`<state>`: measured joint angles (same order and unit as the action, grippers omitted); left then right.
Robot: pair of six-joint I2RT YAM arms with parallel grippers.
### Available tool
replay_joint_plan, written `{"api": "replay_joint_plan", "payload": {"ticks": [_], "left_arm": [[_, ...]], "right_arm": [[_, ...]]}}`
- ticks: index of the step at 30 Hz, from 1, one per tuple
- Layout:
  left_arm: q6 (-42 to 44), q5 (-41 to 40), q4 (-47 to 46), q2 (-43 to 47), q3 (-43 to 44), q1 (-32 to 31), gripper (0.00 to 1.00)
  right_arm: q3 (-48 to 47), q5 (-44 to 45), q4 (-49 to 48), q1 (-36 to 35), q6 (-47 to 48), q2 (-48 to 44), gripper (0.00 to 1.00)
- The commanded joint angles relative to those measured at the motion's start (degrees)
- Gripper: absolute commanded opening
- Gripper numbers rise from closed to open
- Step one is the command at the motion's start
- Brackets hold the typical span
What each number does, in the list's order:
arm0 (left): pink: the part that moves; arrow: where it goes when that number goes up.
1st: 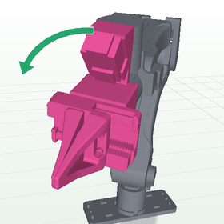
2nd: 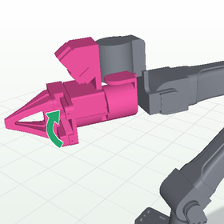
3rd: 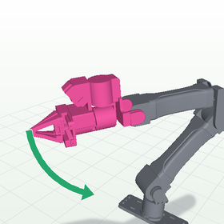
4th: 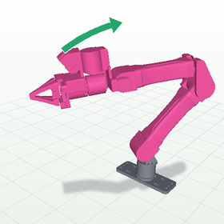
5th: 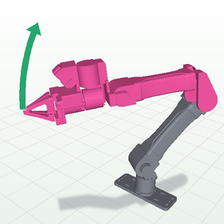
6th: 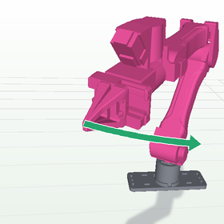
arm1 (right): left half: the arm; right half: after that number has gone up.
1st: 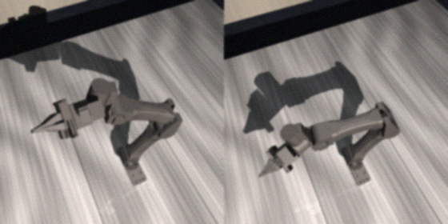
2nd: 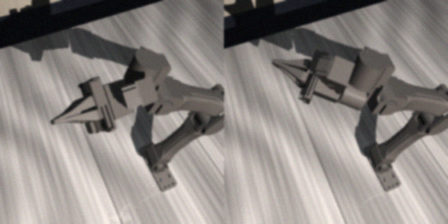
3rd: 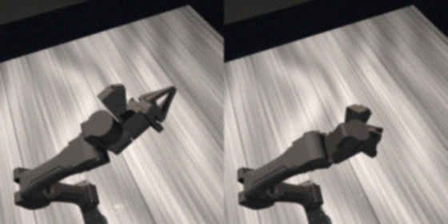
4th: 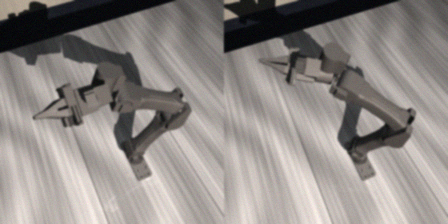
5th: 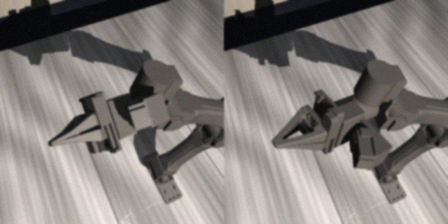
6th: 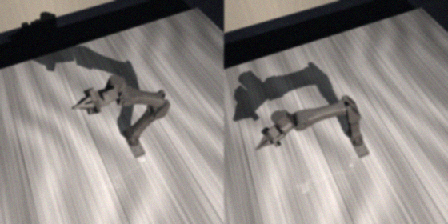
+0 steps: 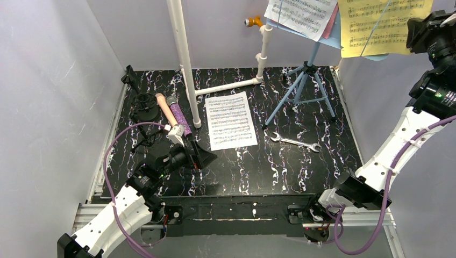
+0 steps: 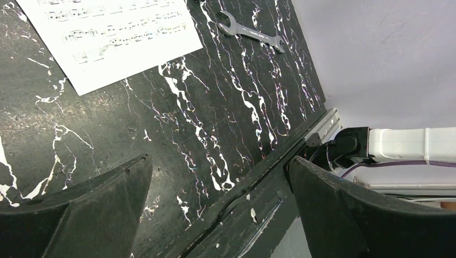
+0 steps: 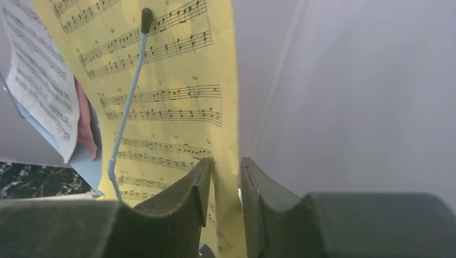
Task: Pack up the instrument practice props
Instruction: Pick up the sheet music from the music stand.
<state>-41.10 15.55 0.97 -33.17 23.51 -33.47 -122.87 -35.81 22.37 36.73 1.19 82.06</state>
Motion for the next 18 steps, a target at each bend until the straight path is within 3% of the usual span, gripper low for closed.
{"api": "replay_joint_plan", "payload": {"ticks": [1, 4, 9, 18], "left_arm": [[0.5, -0.3, 0.9, 0.8, 2.3, 0.3, 0.98], [0.6, -0.3, 1.3, 0.8, 2.7, 0.3, 0.98], [0.6, -0.3, 1.9, 1.2, 2.9, 0.3, 0.98], [0.5, -0.3, 1.8, 1.4, 2.9, 0.3, 0.98]], "right_arm": [[-1.6, -0.1, -2.9, 0.0, -0.8, -0.8, 0.24], [-2.2, 0.7, -2.6, -0.1, -0.6, -0.9, 0.01], [-2.1, 5.0, -4.5, 0.1, -0.7, -2.9, 0.01], [0.7, 26.6, -14.3, 0.1, 4.8, -11.5, 0.01]]}}
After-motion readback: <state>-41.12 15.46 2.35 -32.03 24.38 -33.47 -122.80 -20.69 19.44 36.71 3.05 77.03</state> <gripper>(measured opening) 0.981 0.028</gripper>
